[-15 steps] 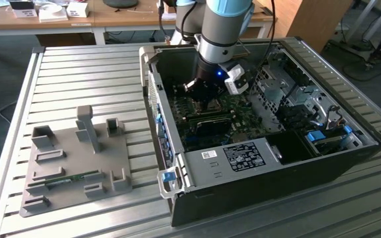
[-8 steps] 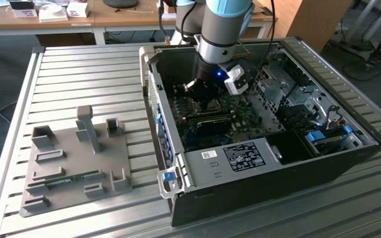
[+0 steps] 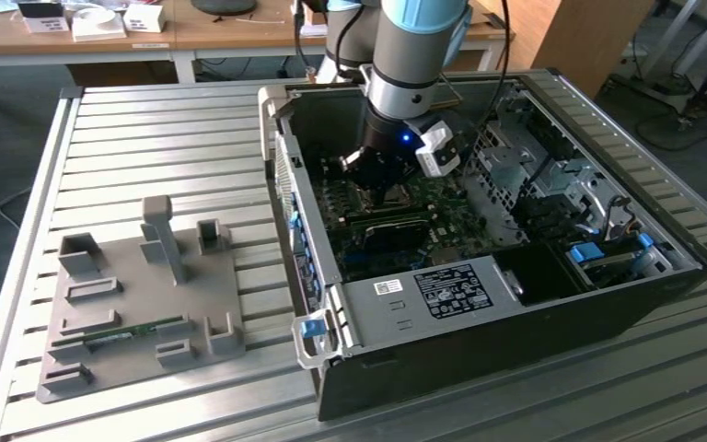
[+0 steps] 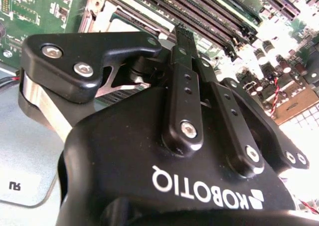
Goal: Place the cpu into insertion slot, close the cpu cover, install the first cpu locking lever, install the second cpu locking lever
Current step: 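Install the second cpu locking lever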
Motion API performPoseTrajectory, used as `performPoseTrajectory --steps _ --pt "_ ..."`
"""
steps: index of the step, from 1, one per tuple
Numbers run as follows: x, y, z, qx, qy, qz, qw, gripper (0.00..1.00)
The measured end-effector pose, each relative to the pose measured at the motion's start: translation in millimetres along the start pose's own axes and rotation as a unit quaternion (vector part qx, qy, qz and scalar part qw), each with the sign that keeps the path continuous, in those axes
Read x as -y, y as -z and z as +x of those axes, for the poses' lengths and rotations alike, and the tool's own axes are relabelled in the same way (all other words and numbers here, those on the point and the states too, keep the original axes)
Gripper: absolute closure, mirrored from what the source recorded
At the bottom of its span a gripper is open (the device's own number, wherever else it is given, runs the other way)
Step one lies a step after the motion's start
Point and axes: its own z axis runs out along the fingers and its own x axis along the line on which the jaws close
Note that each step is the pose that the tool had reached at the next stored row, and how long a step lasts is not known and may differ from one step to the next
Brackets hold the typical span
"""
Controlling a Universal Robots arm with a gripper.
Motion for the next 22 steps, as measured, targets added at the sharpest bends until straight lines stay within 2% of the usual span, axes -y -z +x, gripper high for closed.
performPoseTrajectory --steps 22 --pt "0.1 -1.6 2.2 0.0001 0.0 -0.0001 1.0 0.89"
